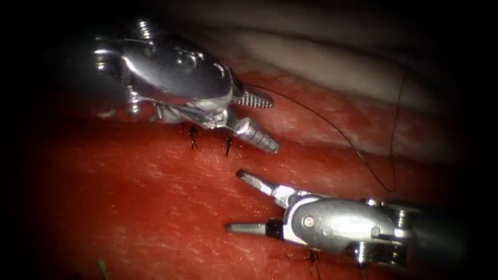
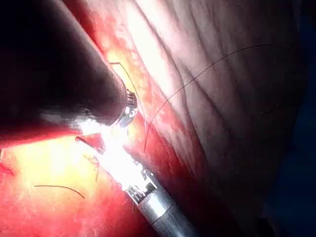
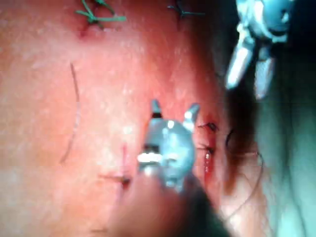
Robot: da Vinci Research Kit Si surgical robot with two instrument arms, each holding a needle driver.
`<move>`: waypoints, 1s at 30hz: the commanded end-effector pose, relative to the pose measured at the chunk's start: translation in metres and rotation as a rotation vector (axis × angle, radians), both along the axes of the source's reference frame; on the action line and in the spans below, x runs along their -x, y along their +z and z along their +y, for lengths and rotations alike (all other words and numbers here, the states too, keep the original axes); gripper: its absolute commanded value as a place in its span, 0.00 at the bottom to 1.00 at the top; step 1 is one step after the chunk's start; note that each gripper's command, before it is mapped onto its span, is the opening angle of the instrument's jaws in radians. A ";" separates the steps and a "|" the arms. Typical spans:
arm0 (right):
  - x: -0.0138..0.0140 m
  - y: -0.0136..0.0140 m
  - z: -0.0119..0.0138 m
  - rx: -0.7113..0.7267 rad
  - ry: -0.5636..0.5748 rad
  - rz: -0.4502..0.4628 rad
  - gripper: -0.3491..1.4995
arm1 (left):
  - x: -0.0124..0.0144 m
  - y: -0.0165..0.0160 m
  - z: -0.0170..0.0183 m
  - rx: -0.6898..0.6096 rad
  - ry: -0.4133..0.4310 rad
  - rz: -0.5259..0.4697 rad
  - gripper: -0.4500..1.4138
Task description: Wound Closure
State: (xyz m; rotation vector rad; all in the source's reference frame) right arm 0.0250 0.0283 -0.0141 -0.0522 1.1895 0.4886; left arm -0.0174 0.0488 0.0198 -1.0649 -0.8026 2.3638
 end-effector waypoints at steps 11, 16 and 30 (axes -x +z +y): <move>-0.0014 0.0005 0.0001 0.002 -0.005 0.001 0.90 | -0.0116 0.0048 0.0018 0.119 -0.004 0.088 0.62; -0.0015 0.0005 0.0001 0.002 -0.006 0.003 0.90 | -0.0110 0.0104 0.0026 0.279 0.060 0.117 0.58; -0.0015 0.0005 0.0000 0.002 -0.007 0.004 0.90 | -0.0097 0.0216 0.0022 0.312 0.377 0.180 0.58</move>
